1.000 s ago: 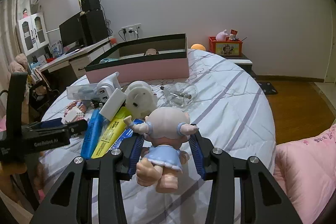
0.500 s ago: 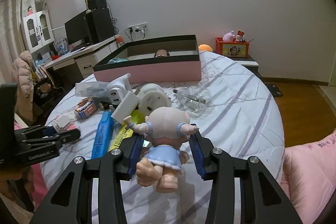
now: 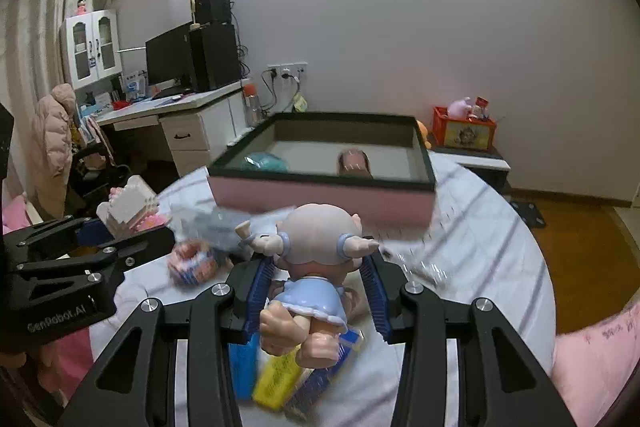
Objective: Organize rigid objects
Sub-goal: 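Lower both items into the pink box and open both tools, then withdraw both tools from the box toward the highlighters, then grasp the blue highlighter with left tool while right tool grasps the blue printed box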
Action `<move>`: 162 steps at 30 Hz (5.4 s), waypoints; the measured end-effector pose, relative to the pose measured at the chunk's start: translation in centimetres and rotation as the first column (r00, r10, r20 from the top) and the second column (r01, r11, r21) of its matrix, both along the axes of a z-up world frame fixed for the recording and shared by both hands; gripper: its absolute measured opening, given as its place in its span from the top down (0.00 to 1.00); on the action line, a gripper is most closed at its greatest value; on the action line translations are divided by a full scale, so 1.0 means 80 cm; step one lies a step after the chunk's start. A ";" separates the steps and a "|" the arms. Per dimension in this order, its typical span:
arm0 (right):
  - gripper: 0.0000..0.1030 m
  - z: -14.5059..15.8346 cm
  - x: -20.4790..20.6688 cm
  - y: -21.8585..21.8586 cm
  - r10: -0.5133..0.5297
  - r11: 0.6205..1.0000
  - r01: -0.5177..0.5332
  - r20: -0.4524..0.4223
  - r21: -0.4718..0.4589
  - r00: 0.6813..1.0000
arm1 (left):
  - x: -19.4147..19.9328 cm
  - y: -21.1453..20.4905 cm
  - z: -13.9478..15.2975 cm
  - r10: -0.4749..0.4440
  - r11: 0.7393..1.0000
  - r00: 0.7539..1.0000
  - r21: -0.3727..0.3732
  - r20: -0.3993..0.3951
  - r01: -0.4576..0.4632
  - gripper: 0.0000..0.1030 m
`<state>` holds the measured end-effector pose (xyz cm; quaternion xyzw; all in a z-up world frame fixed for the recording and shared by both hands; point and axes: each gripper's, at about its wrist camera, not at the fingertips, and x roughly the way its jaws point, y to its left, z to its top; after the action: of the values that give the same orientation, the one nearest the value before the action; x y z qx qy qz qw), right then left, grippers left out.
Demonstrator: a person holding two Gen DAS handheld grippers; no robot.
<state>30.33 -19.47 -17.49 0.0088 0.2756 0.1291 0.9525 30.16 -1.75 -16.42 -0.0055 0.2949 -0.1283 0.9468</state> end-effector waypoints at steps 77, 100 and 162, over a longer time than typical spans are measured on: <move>0.13 0.105 -0.119 0.014 -0.068 0.988 0.106 0.306 -0.110 0.950 | -0.109 0.012 0.078 0.147 0.980 0.929 0.080 0.340 -0.184 0.00; 0.12 0.072 -0.149 -0.005 -0.095 0.992 0.113 0.269 -0.055 0.958 | -0.132 -0.001 0.039 0.146 0.978 0.941 0.096 0.304 -0.183 0.00; 0.59 -0.093 -0.021 -0.020 -0.119 0.992 0.099 -0.278 -0.083 0.953 | -0.021 0.007 -0.118 0.127 0.980 0.978 0.171 -0.169 -0.098 0.55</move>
<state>28.61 -21.06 -24.93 0.0100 0.4119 0.0642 0.9089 28.51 -1.19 -25.87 0.0431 0.3873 -0.0492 0.9196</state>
